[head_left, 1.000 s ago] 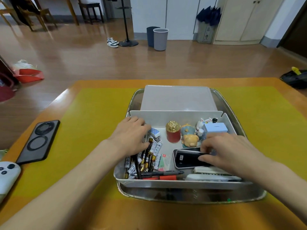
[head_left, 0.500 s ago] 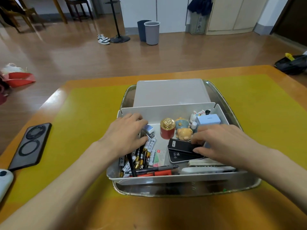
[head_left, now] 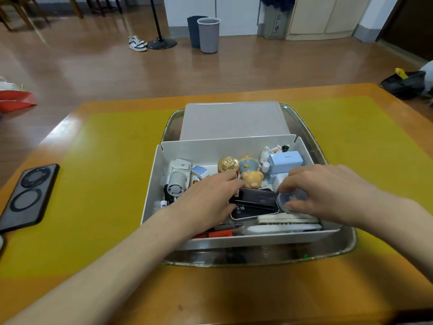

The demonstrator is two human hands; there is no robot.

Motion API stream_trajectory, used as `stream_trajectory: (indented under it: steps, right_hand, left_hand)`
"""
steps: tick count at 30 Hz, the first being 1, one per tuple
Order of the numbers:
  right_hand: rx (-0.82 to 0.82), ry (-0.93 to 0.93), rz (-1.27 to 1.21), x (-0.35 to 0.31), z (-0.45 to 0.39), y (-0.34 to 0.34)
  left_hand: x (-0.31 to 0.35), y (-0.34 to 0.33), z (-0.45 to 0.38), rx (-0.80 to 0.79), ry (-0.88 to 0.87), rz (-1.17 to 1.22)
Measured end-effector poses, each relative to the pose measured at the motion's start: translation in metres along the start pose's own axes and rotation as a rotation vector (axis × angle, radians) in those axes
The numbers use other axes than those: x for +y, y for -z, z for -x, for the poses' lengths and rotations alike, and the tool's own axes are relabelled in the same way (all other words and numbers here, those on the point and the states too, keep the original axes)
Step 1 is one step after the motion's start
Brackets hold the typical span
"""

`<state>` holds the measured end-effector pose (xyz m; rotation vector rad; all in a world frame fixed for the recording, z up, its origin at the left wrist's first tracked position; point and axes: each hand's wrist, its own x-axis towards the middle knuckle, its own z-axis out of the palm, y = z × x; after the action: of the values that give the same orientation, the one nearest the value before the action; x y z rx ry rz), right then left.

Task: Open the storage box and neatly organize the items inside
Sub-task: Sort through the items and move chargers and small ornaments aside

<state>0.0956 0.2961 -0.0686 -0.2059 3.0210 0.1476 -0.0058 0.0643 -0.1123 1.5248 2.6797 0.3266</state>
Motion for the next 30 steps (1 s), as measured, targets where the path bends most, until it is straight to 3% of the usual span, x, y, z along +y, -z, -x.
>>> stream_trajectory:
  steps: [8, 17, 23, 30]
  right_hand:
    - [0.003, 0.001, -0.003, -0.002, -0.002, 0.0]
    - [0.018, -0.006, 0.012, -0.005, -0.005, 0.003]
    - [0.107, 0.088, -0.065, -0.026, -0.015, 0.011]
    - [0.094, 0.179, -0.143, -0.081, -0.047, 0.006]
  left_hand:
    - [0.001, -0.005, -0.001, 0.054, 0.059, 0.03]
    - [-0.005, 0.013, 0.002, -0.037, 0.105, 0.107]
    - [-0.043, 0.061, 0.03, -0.042, 0.194, -0.035]
    - [-0.062, 0.054, 0.057, -0.115, 0.18, -0.268]
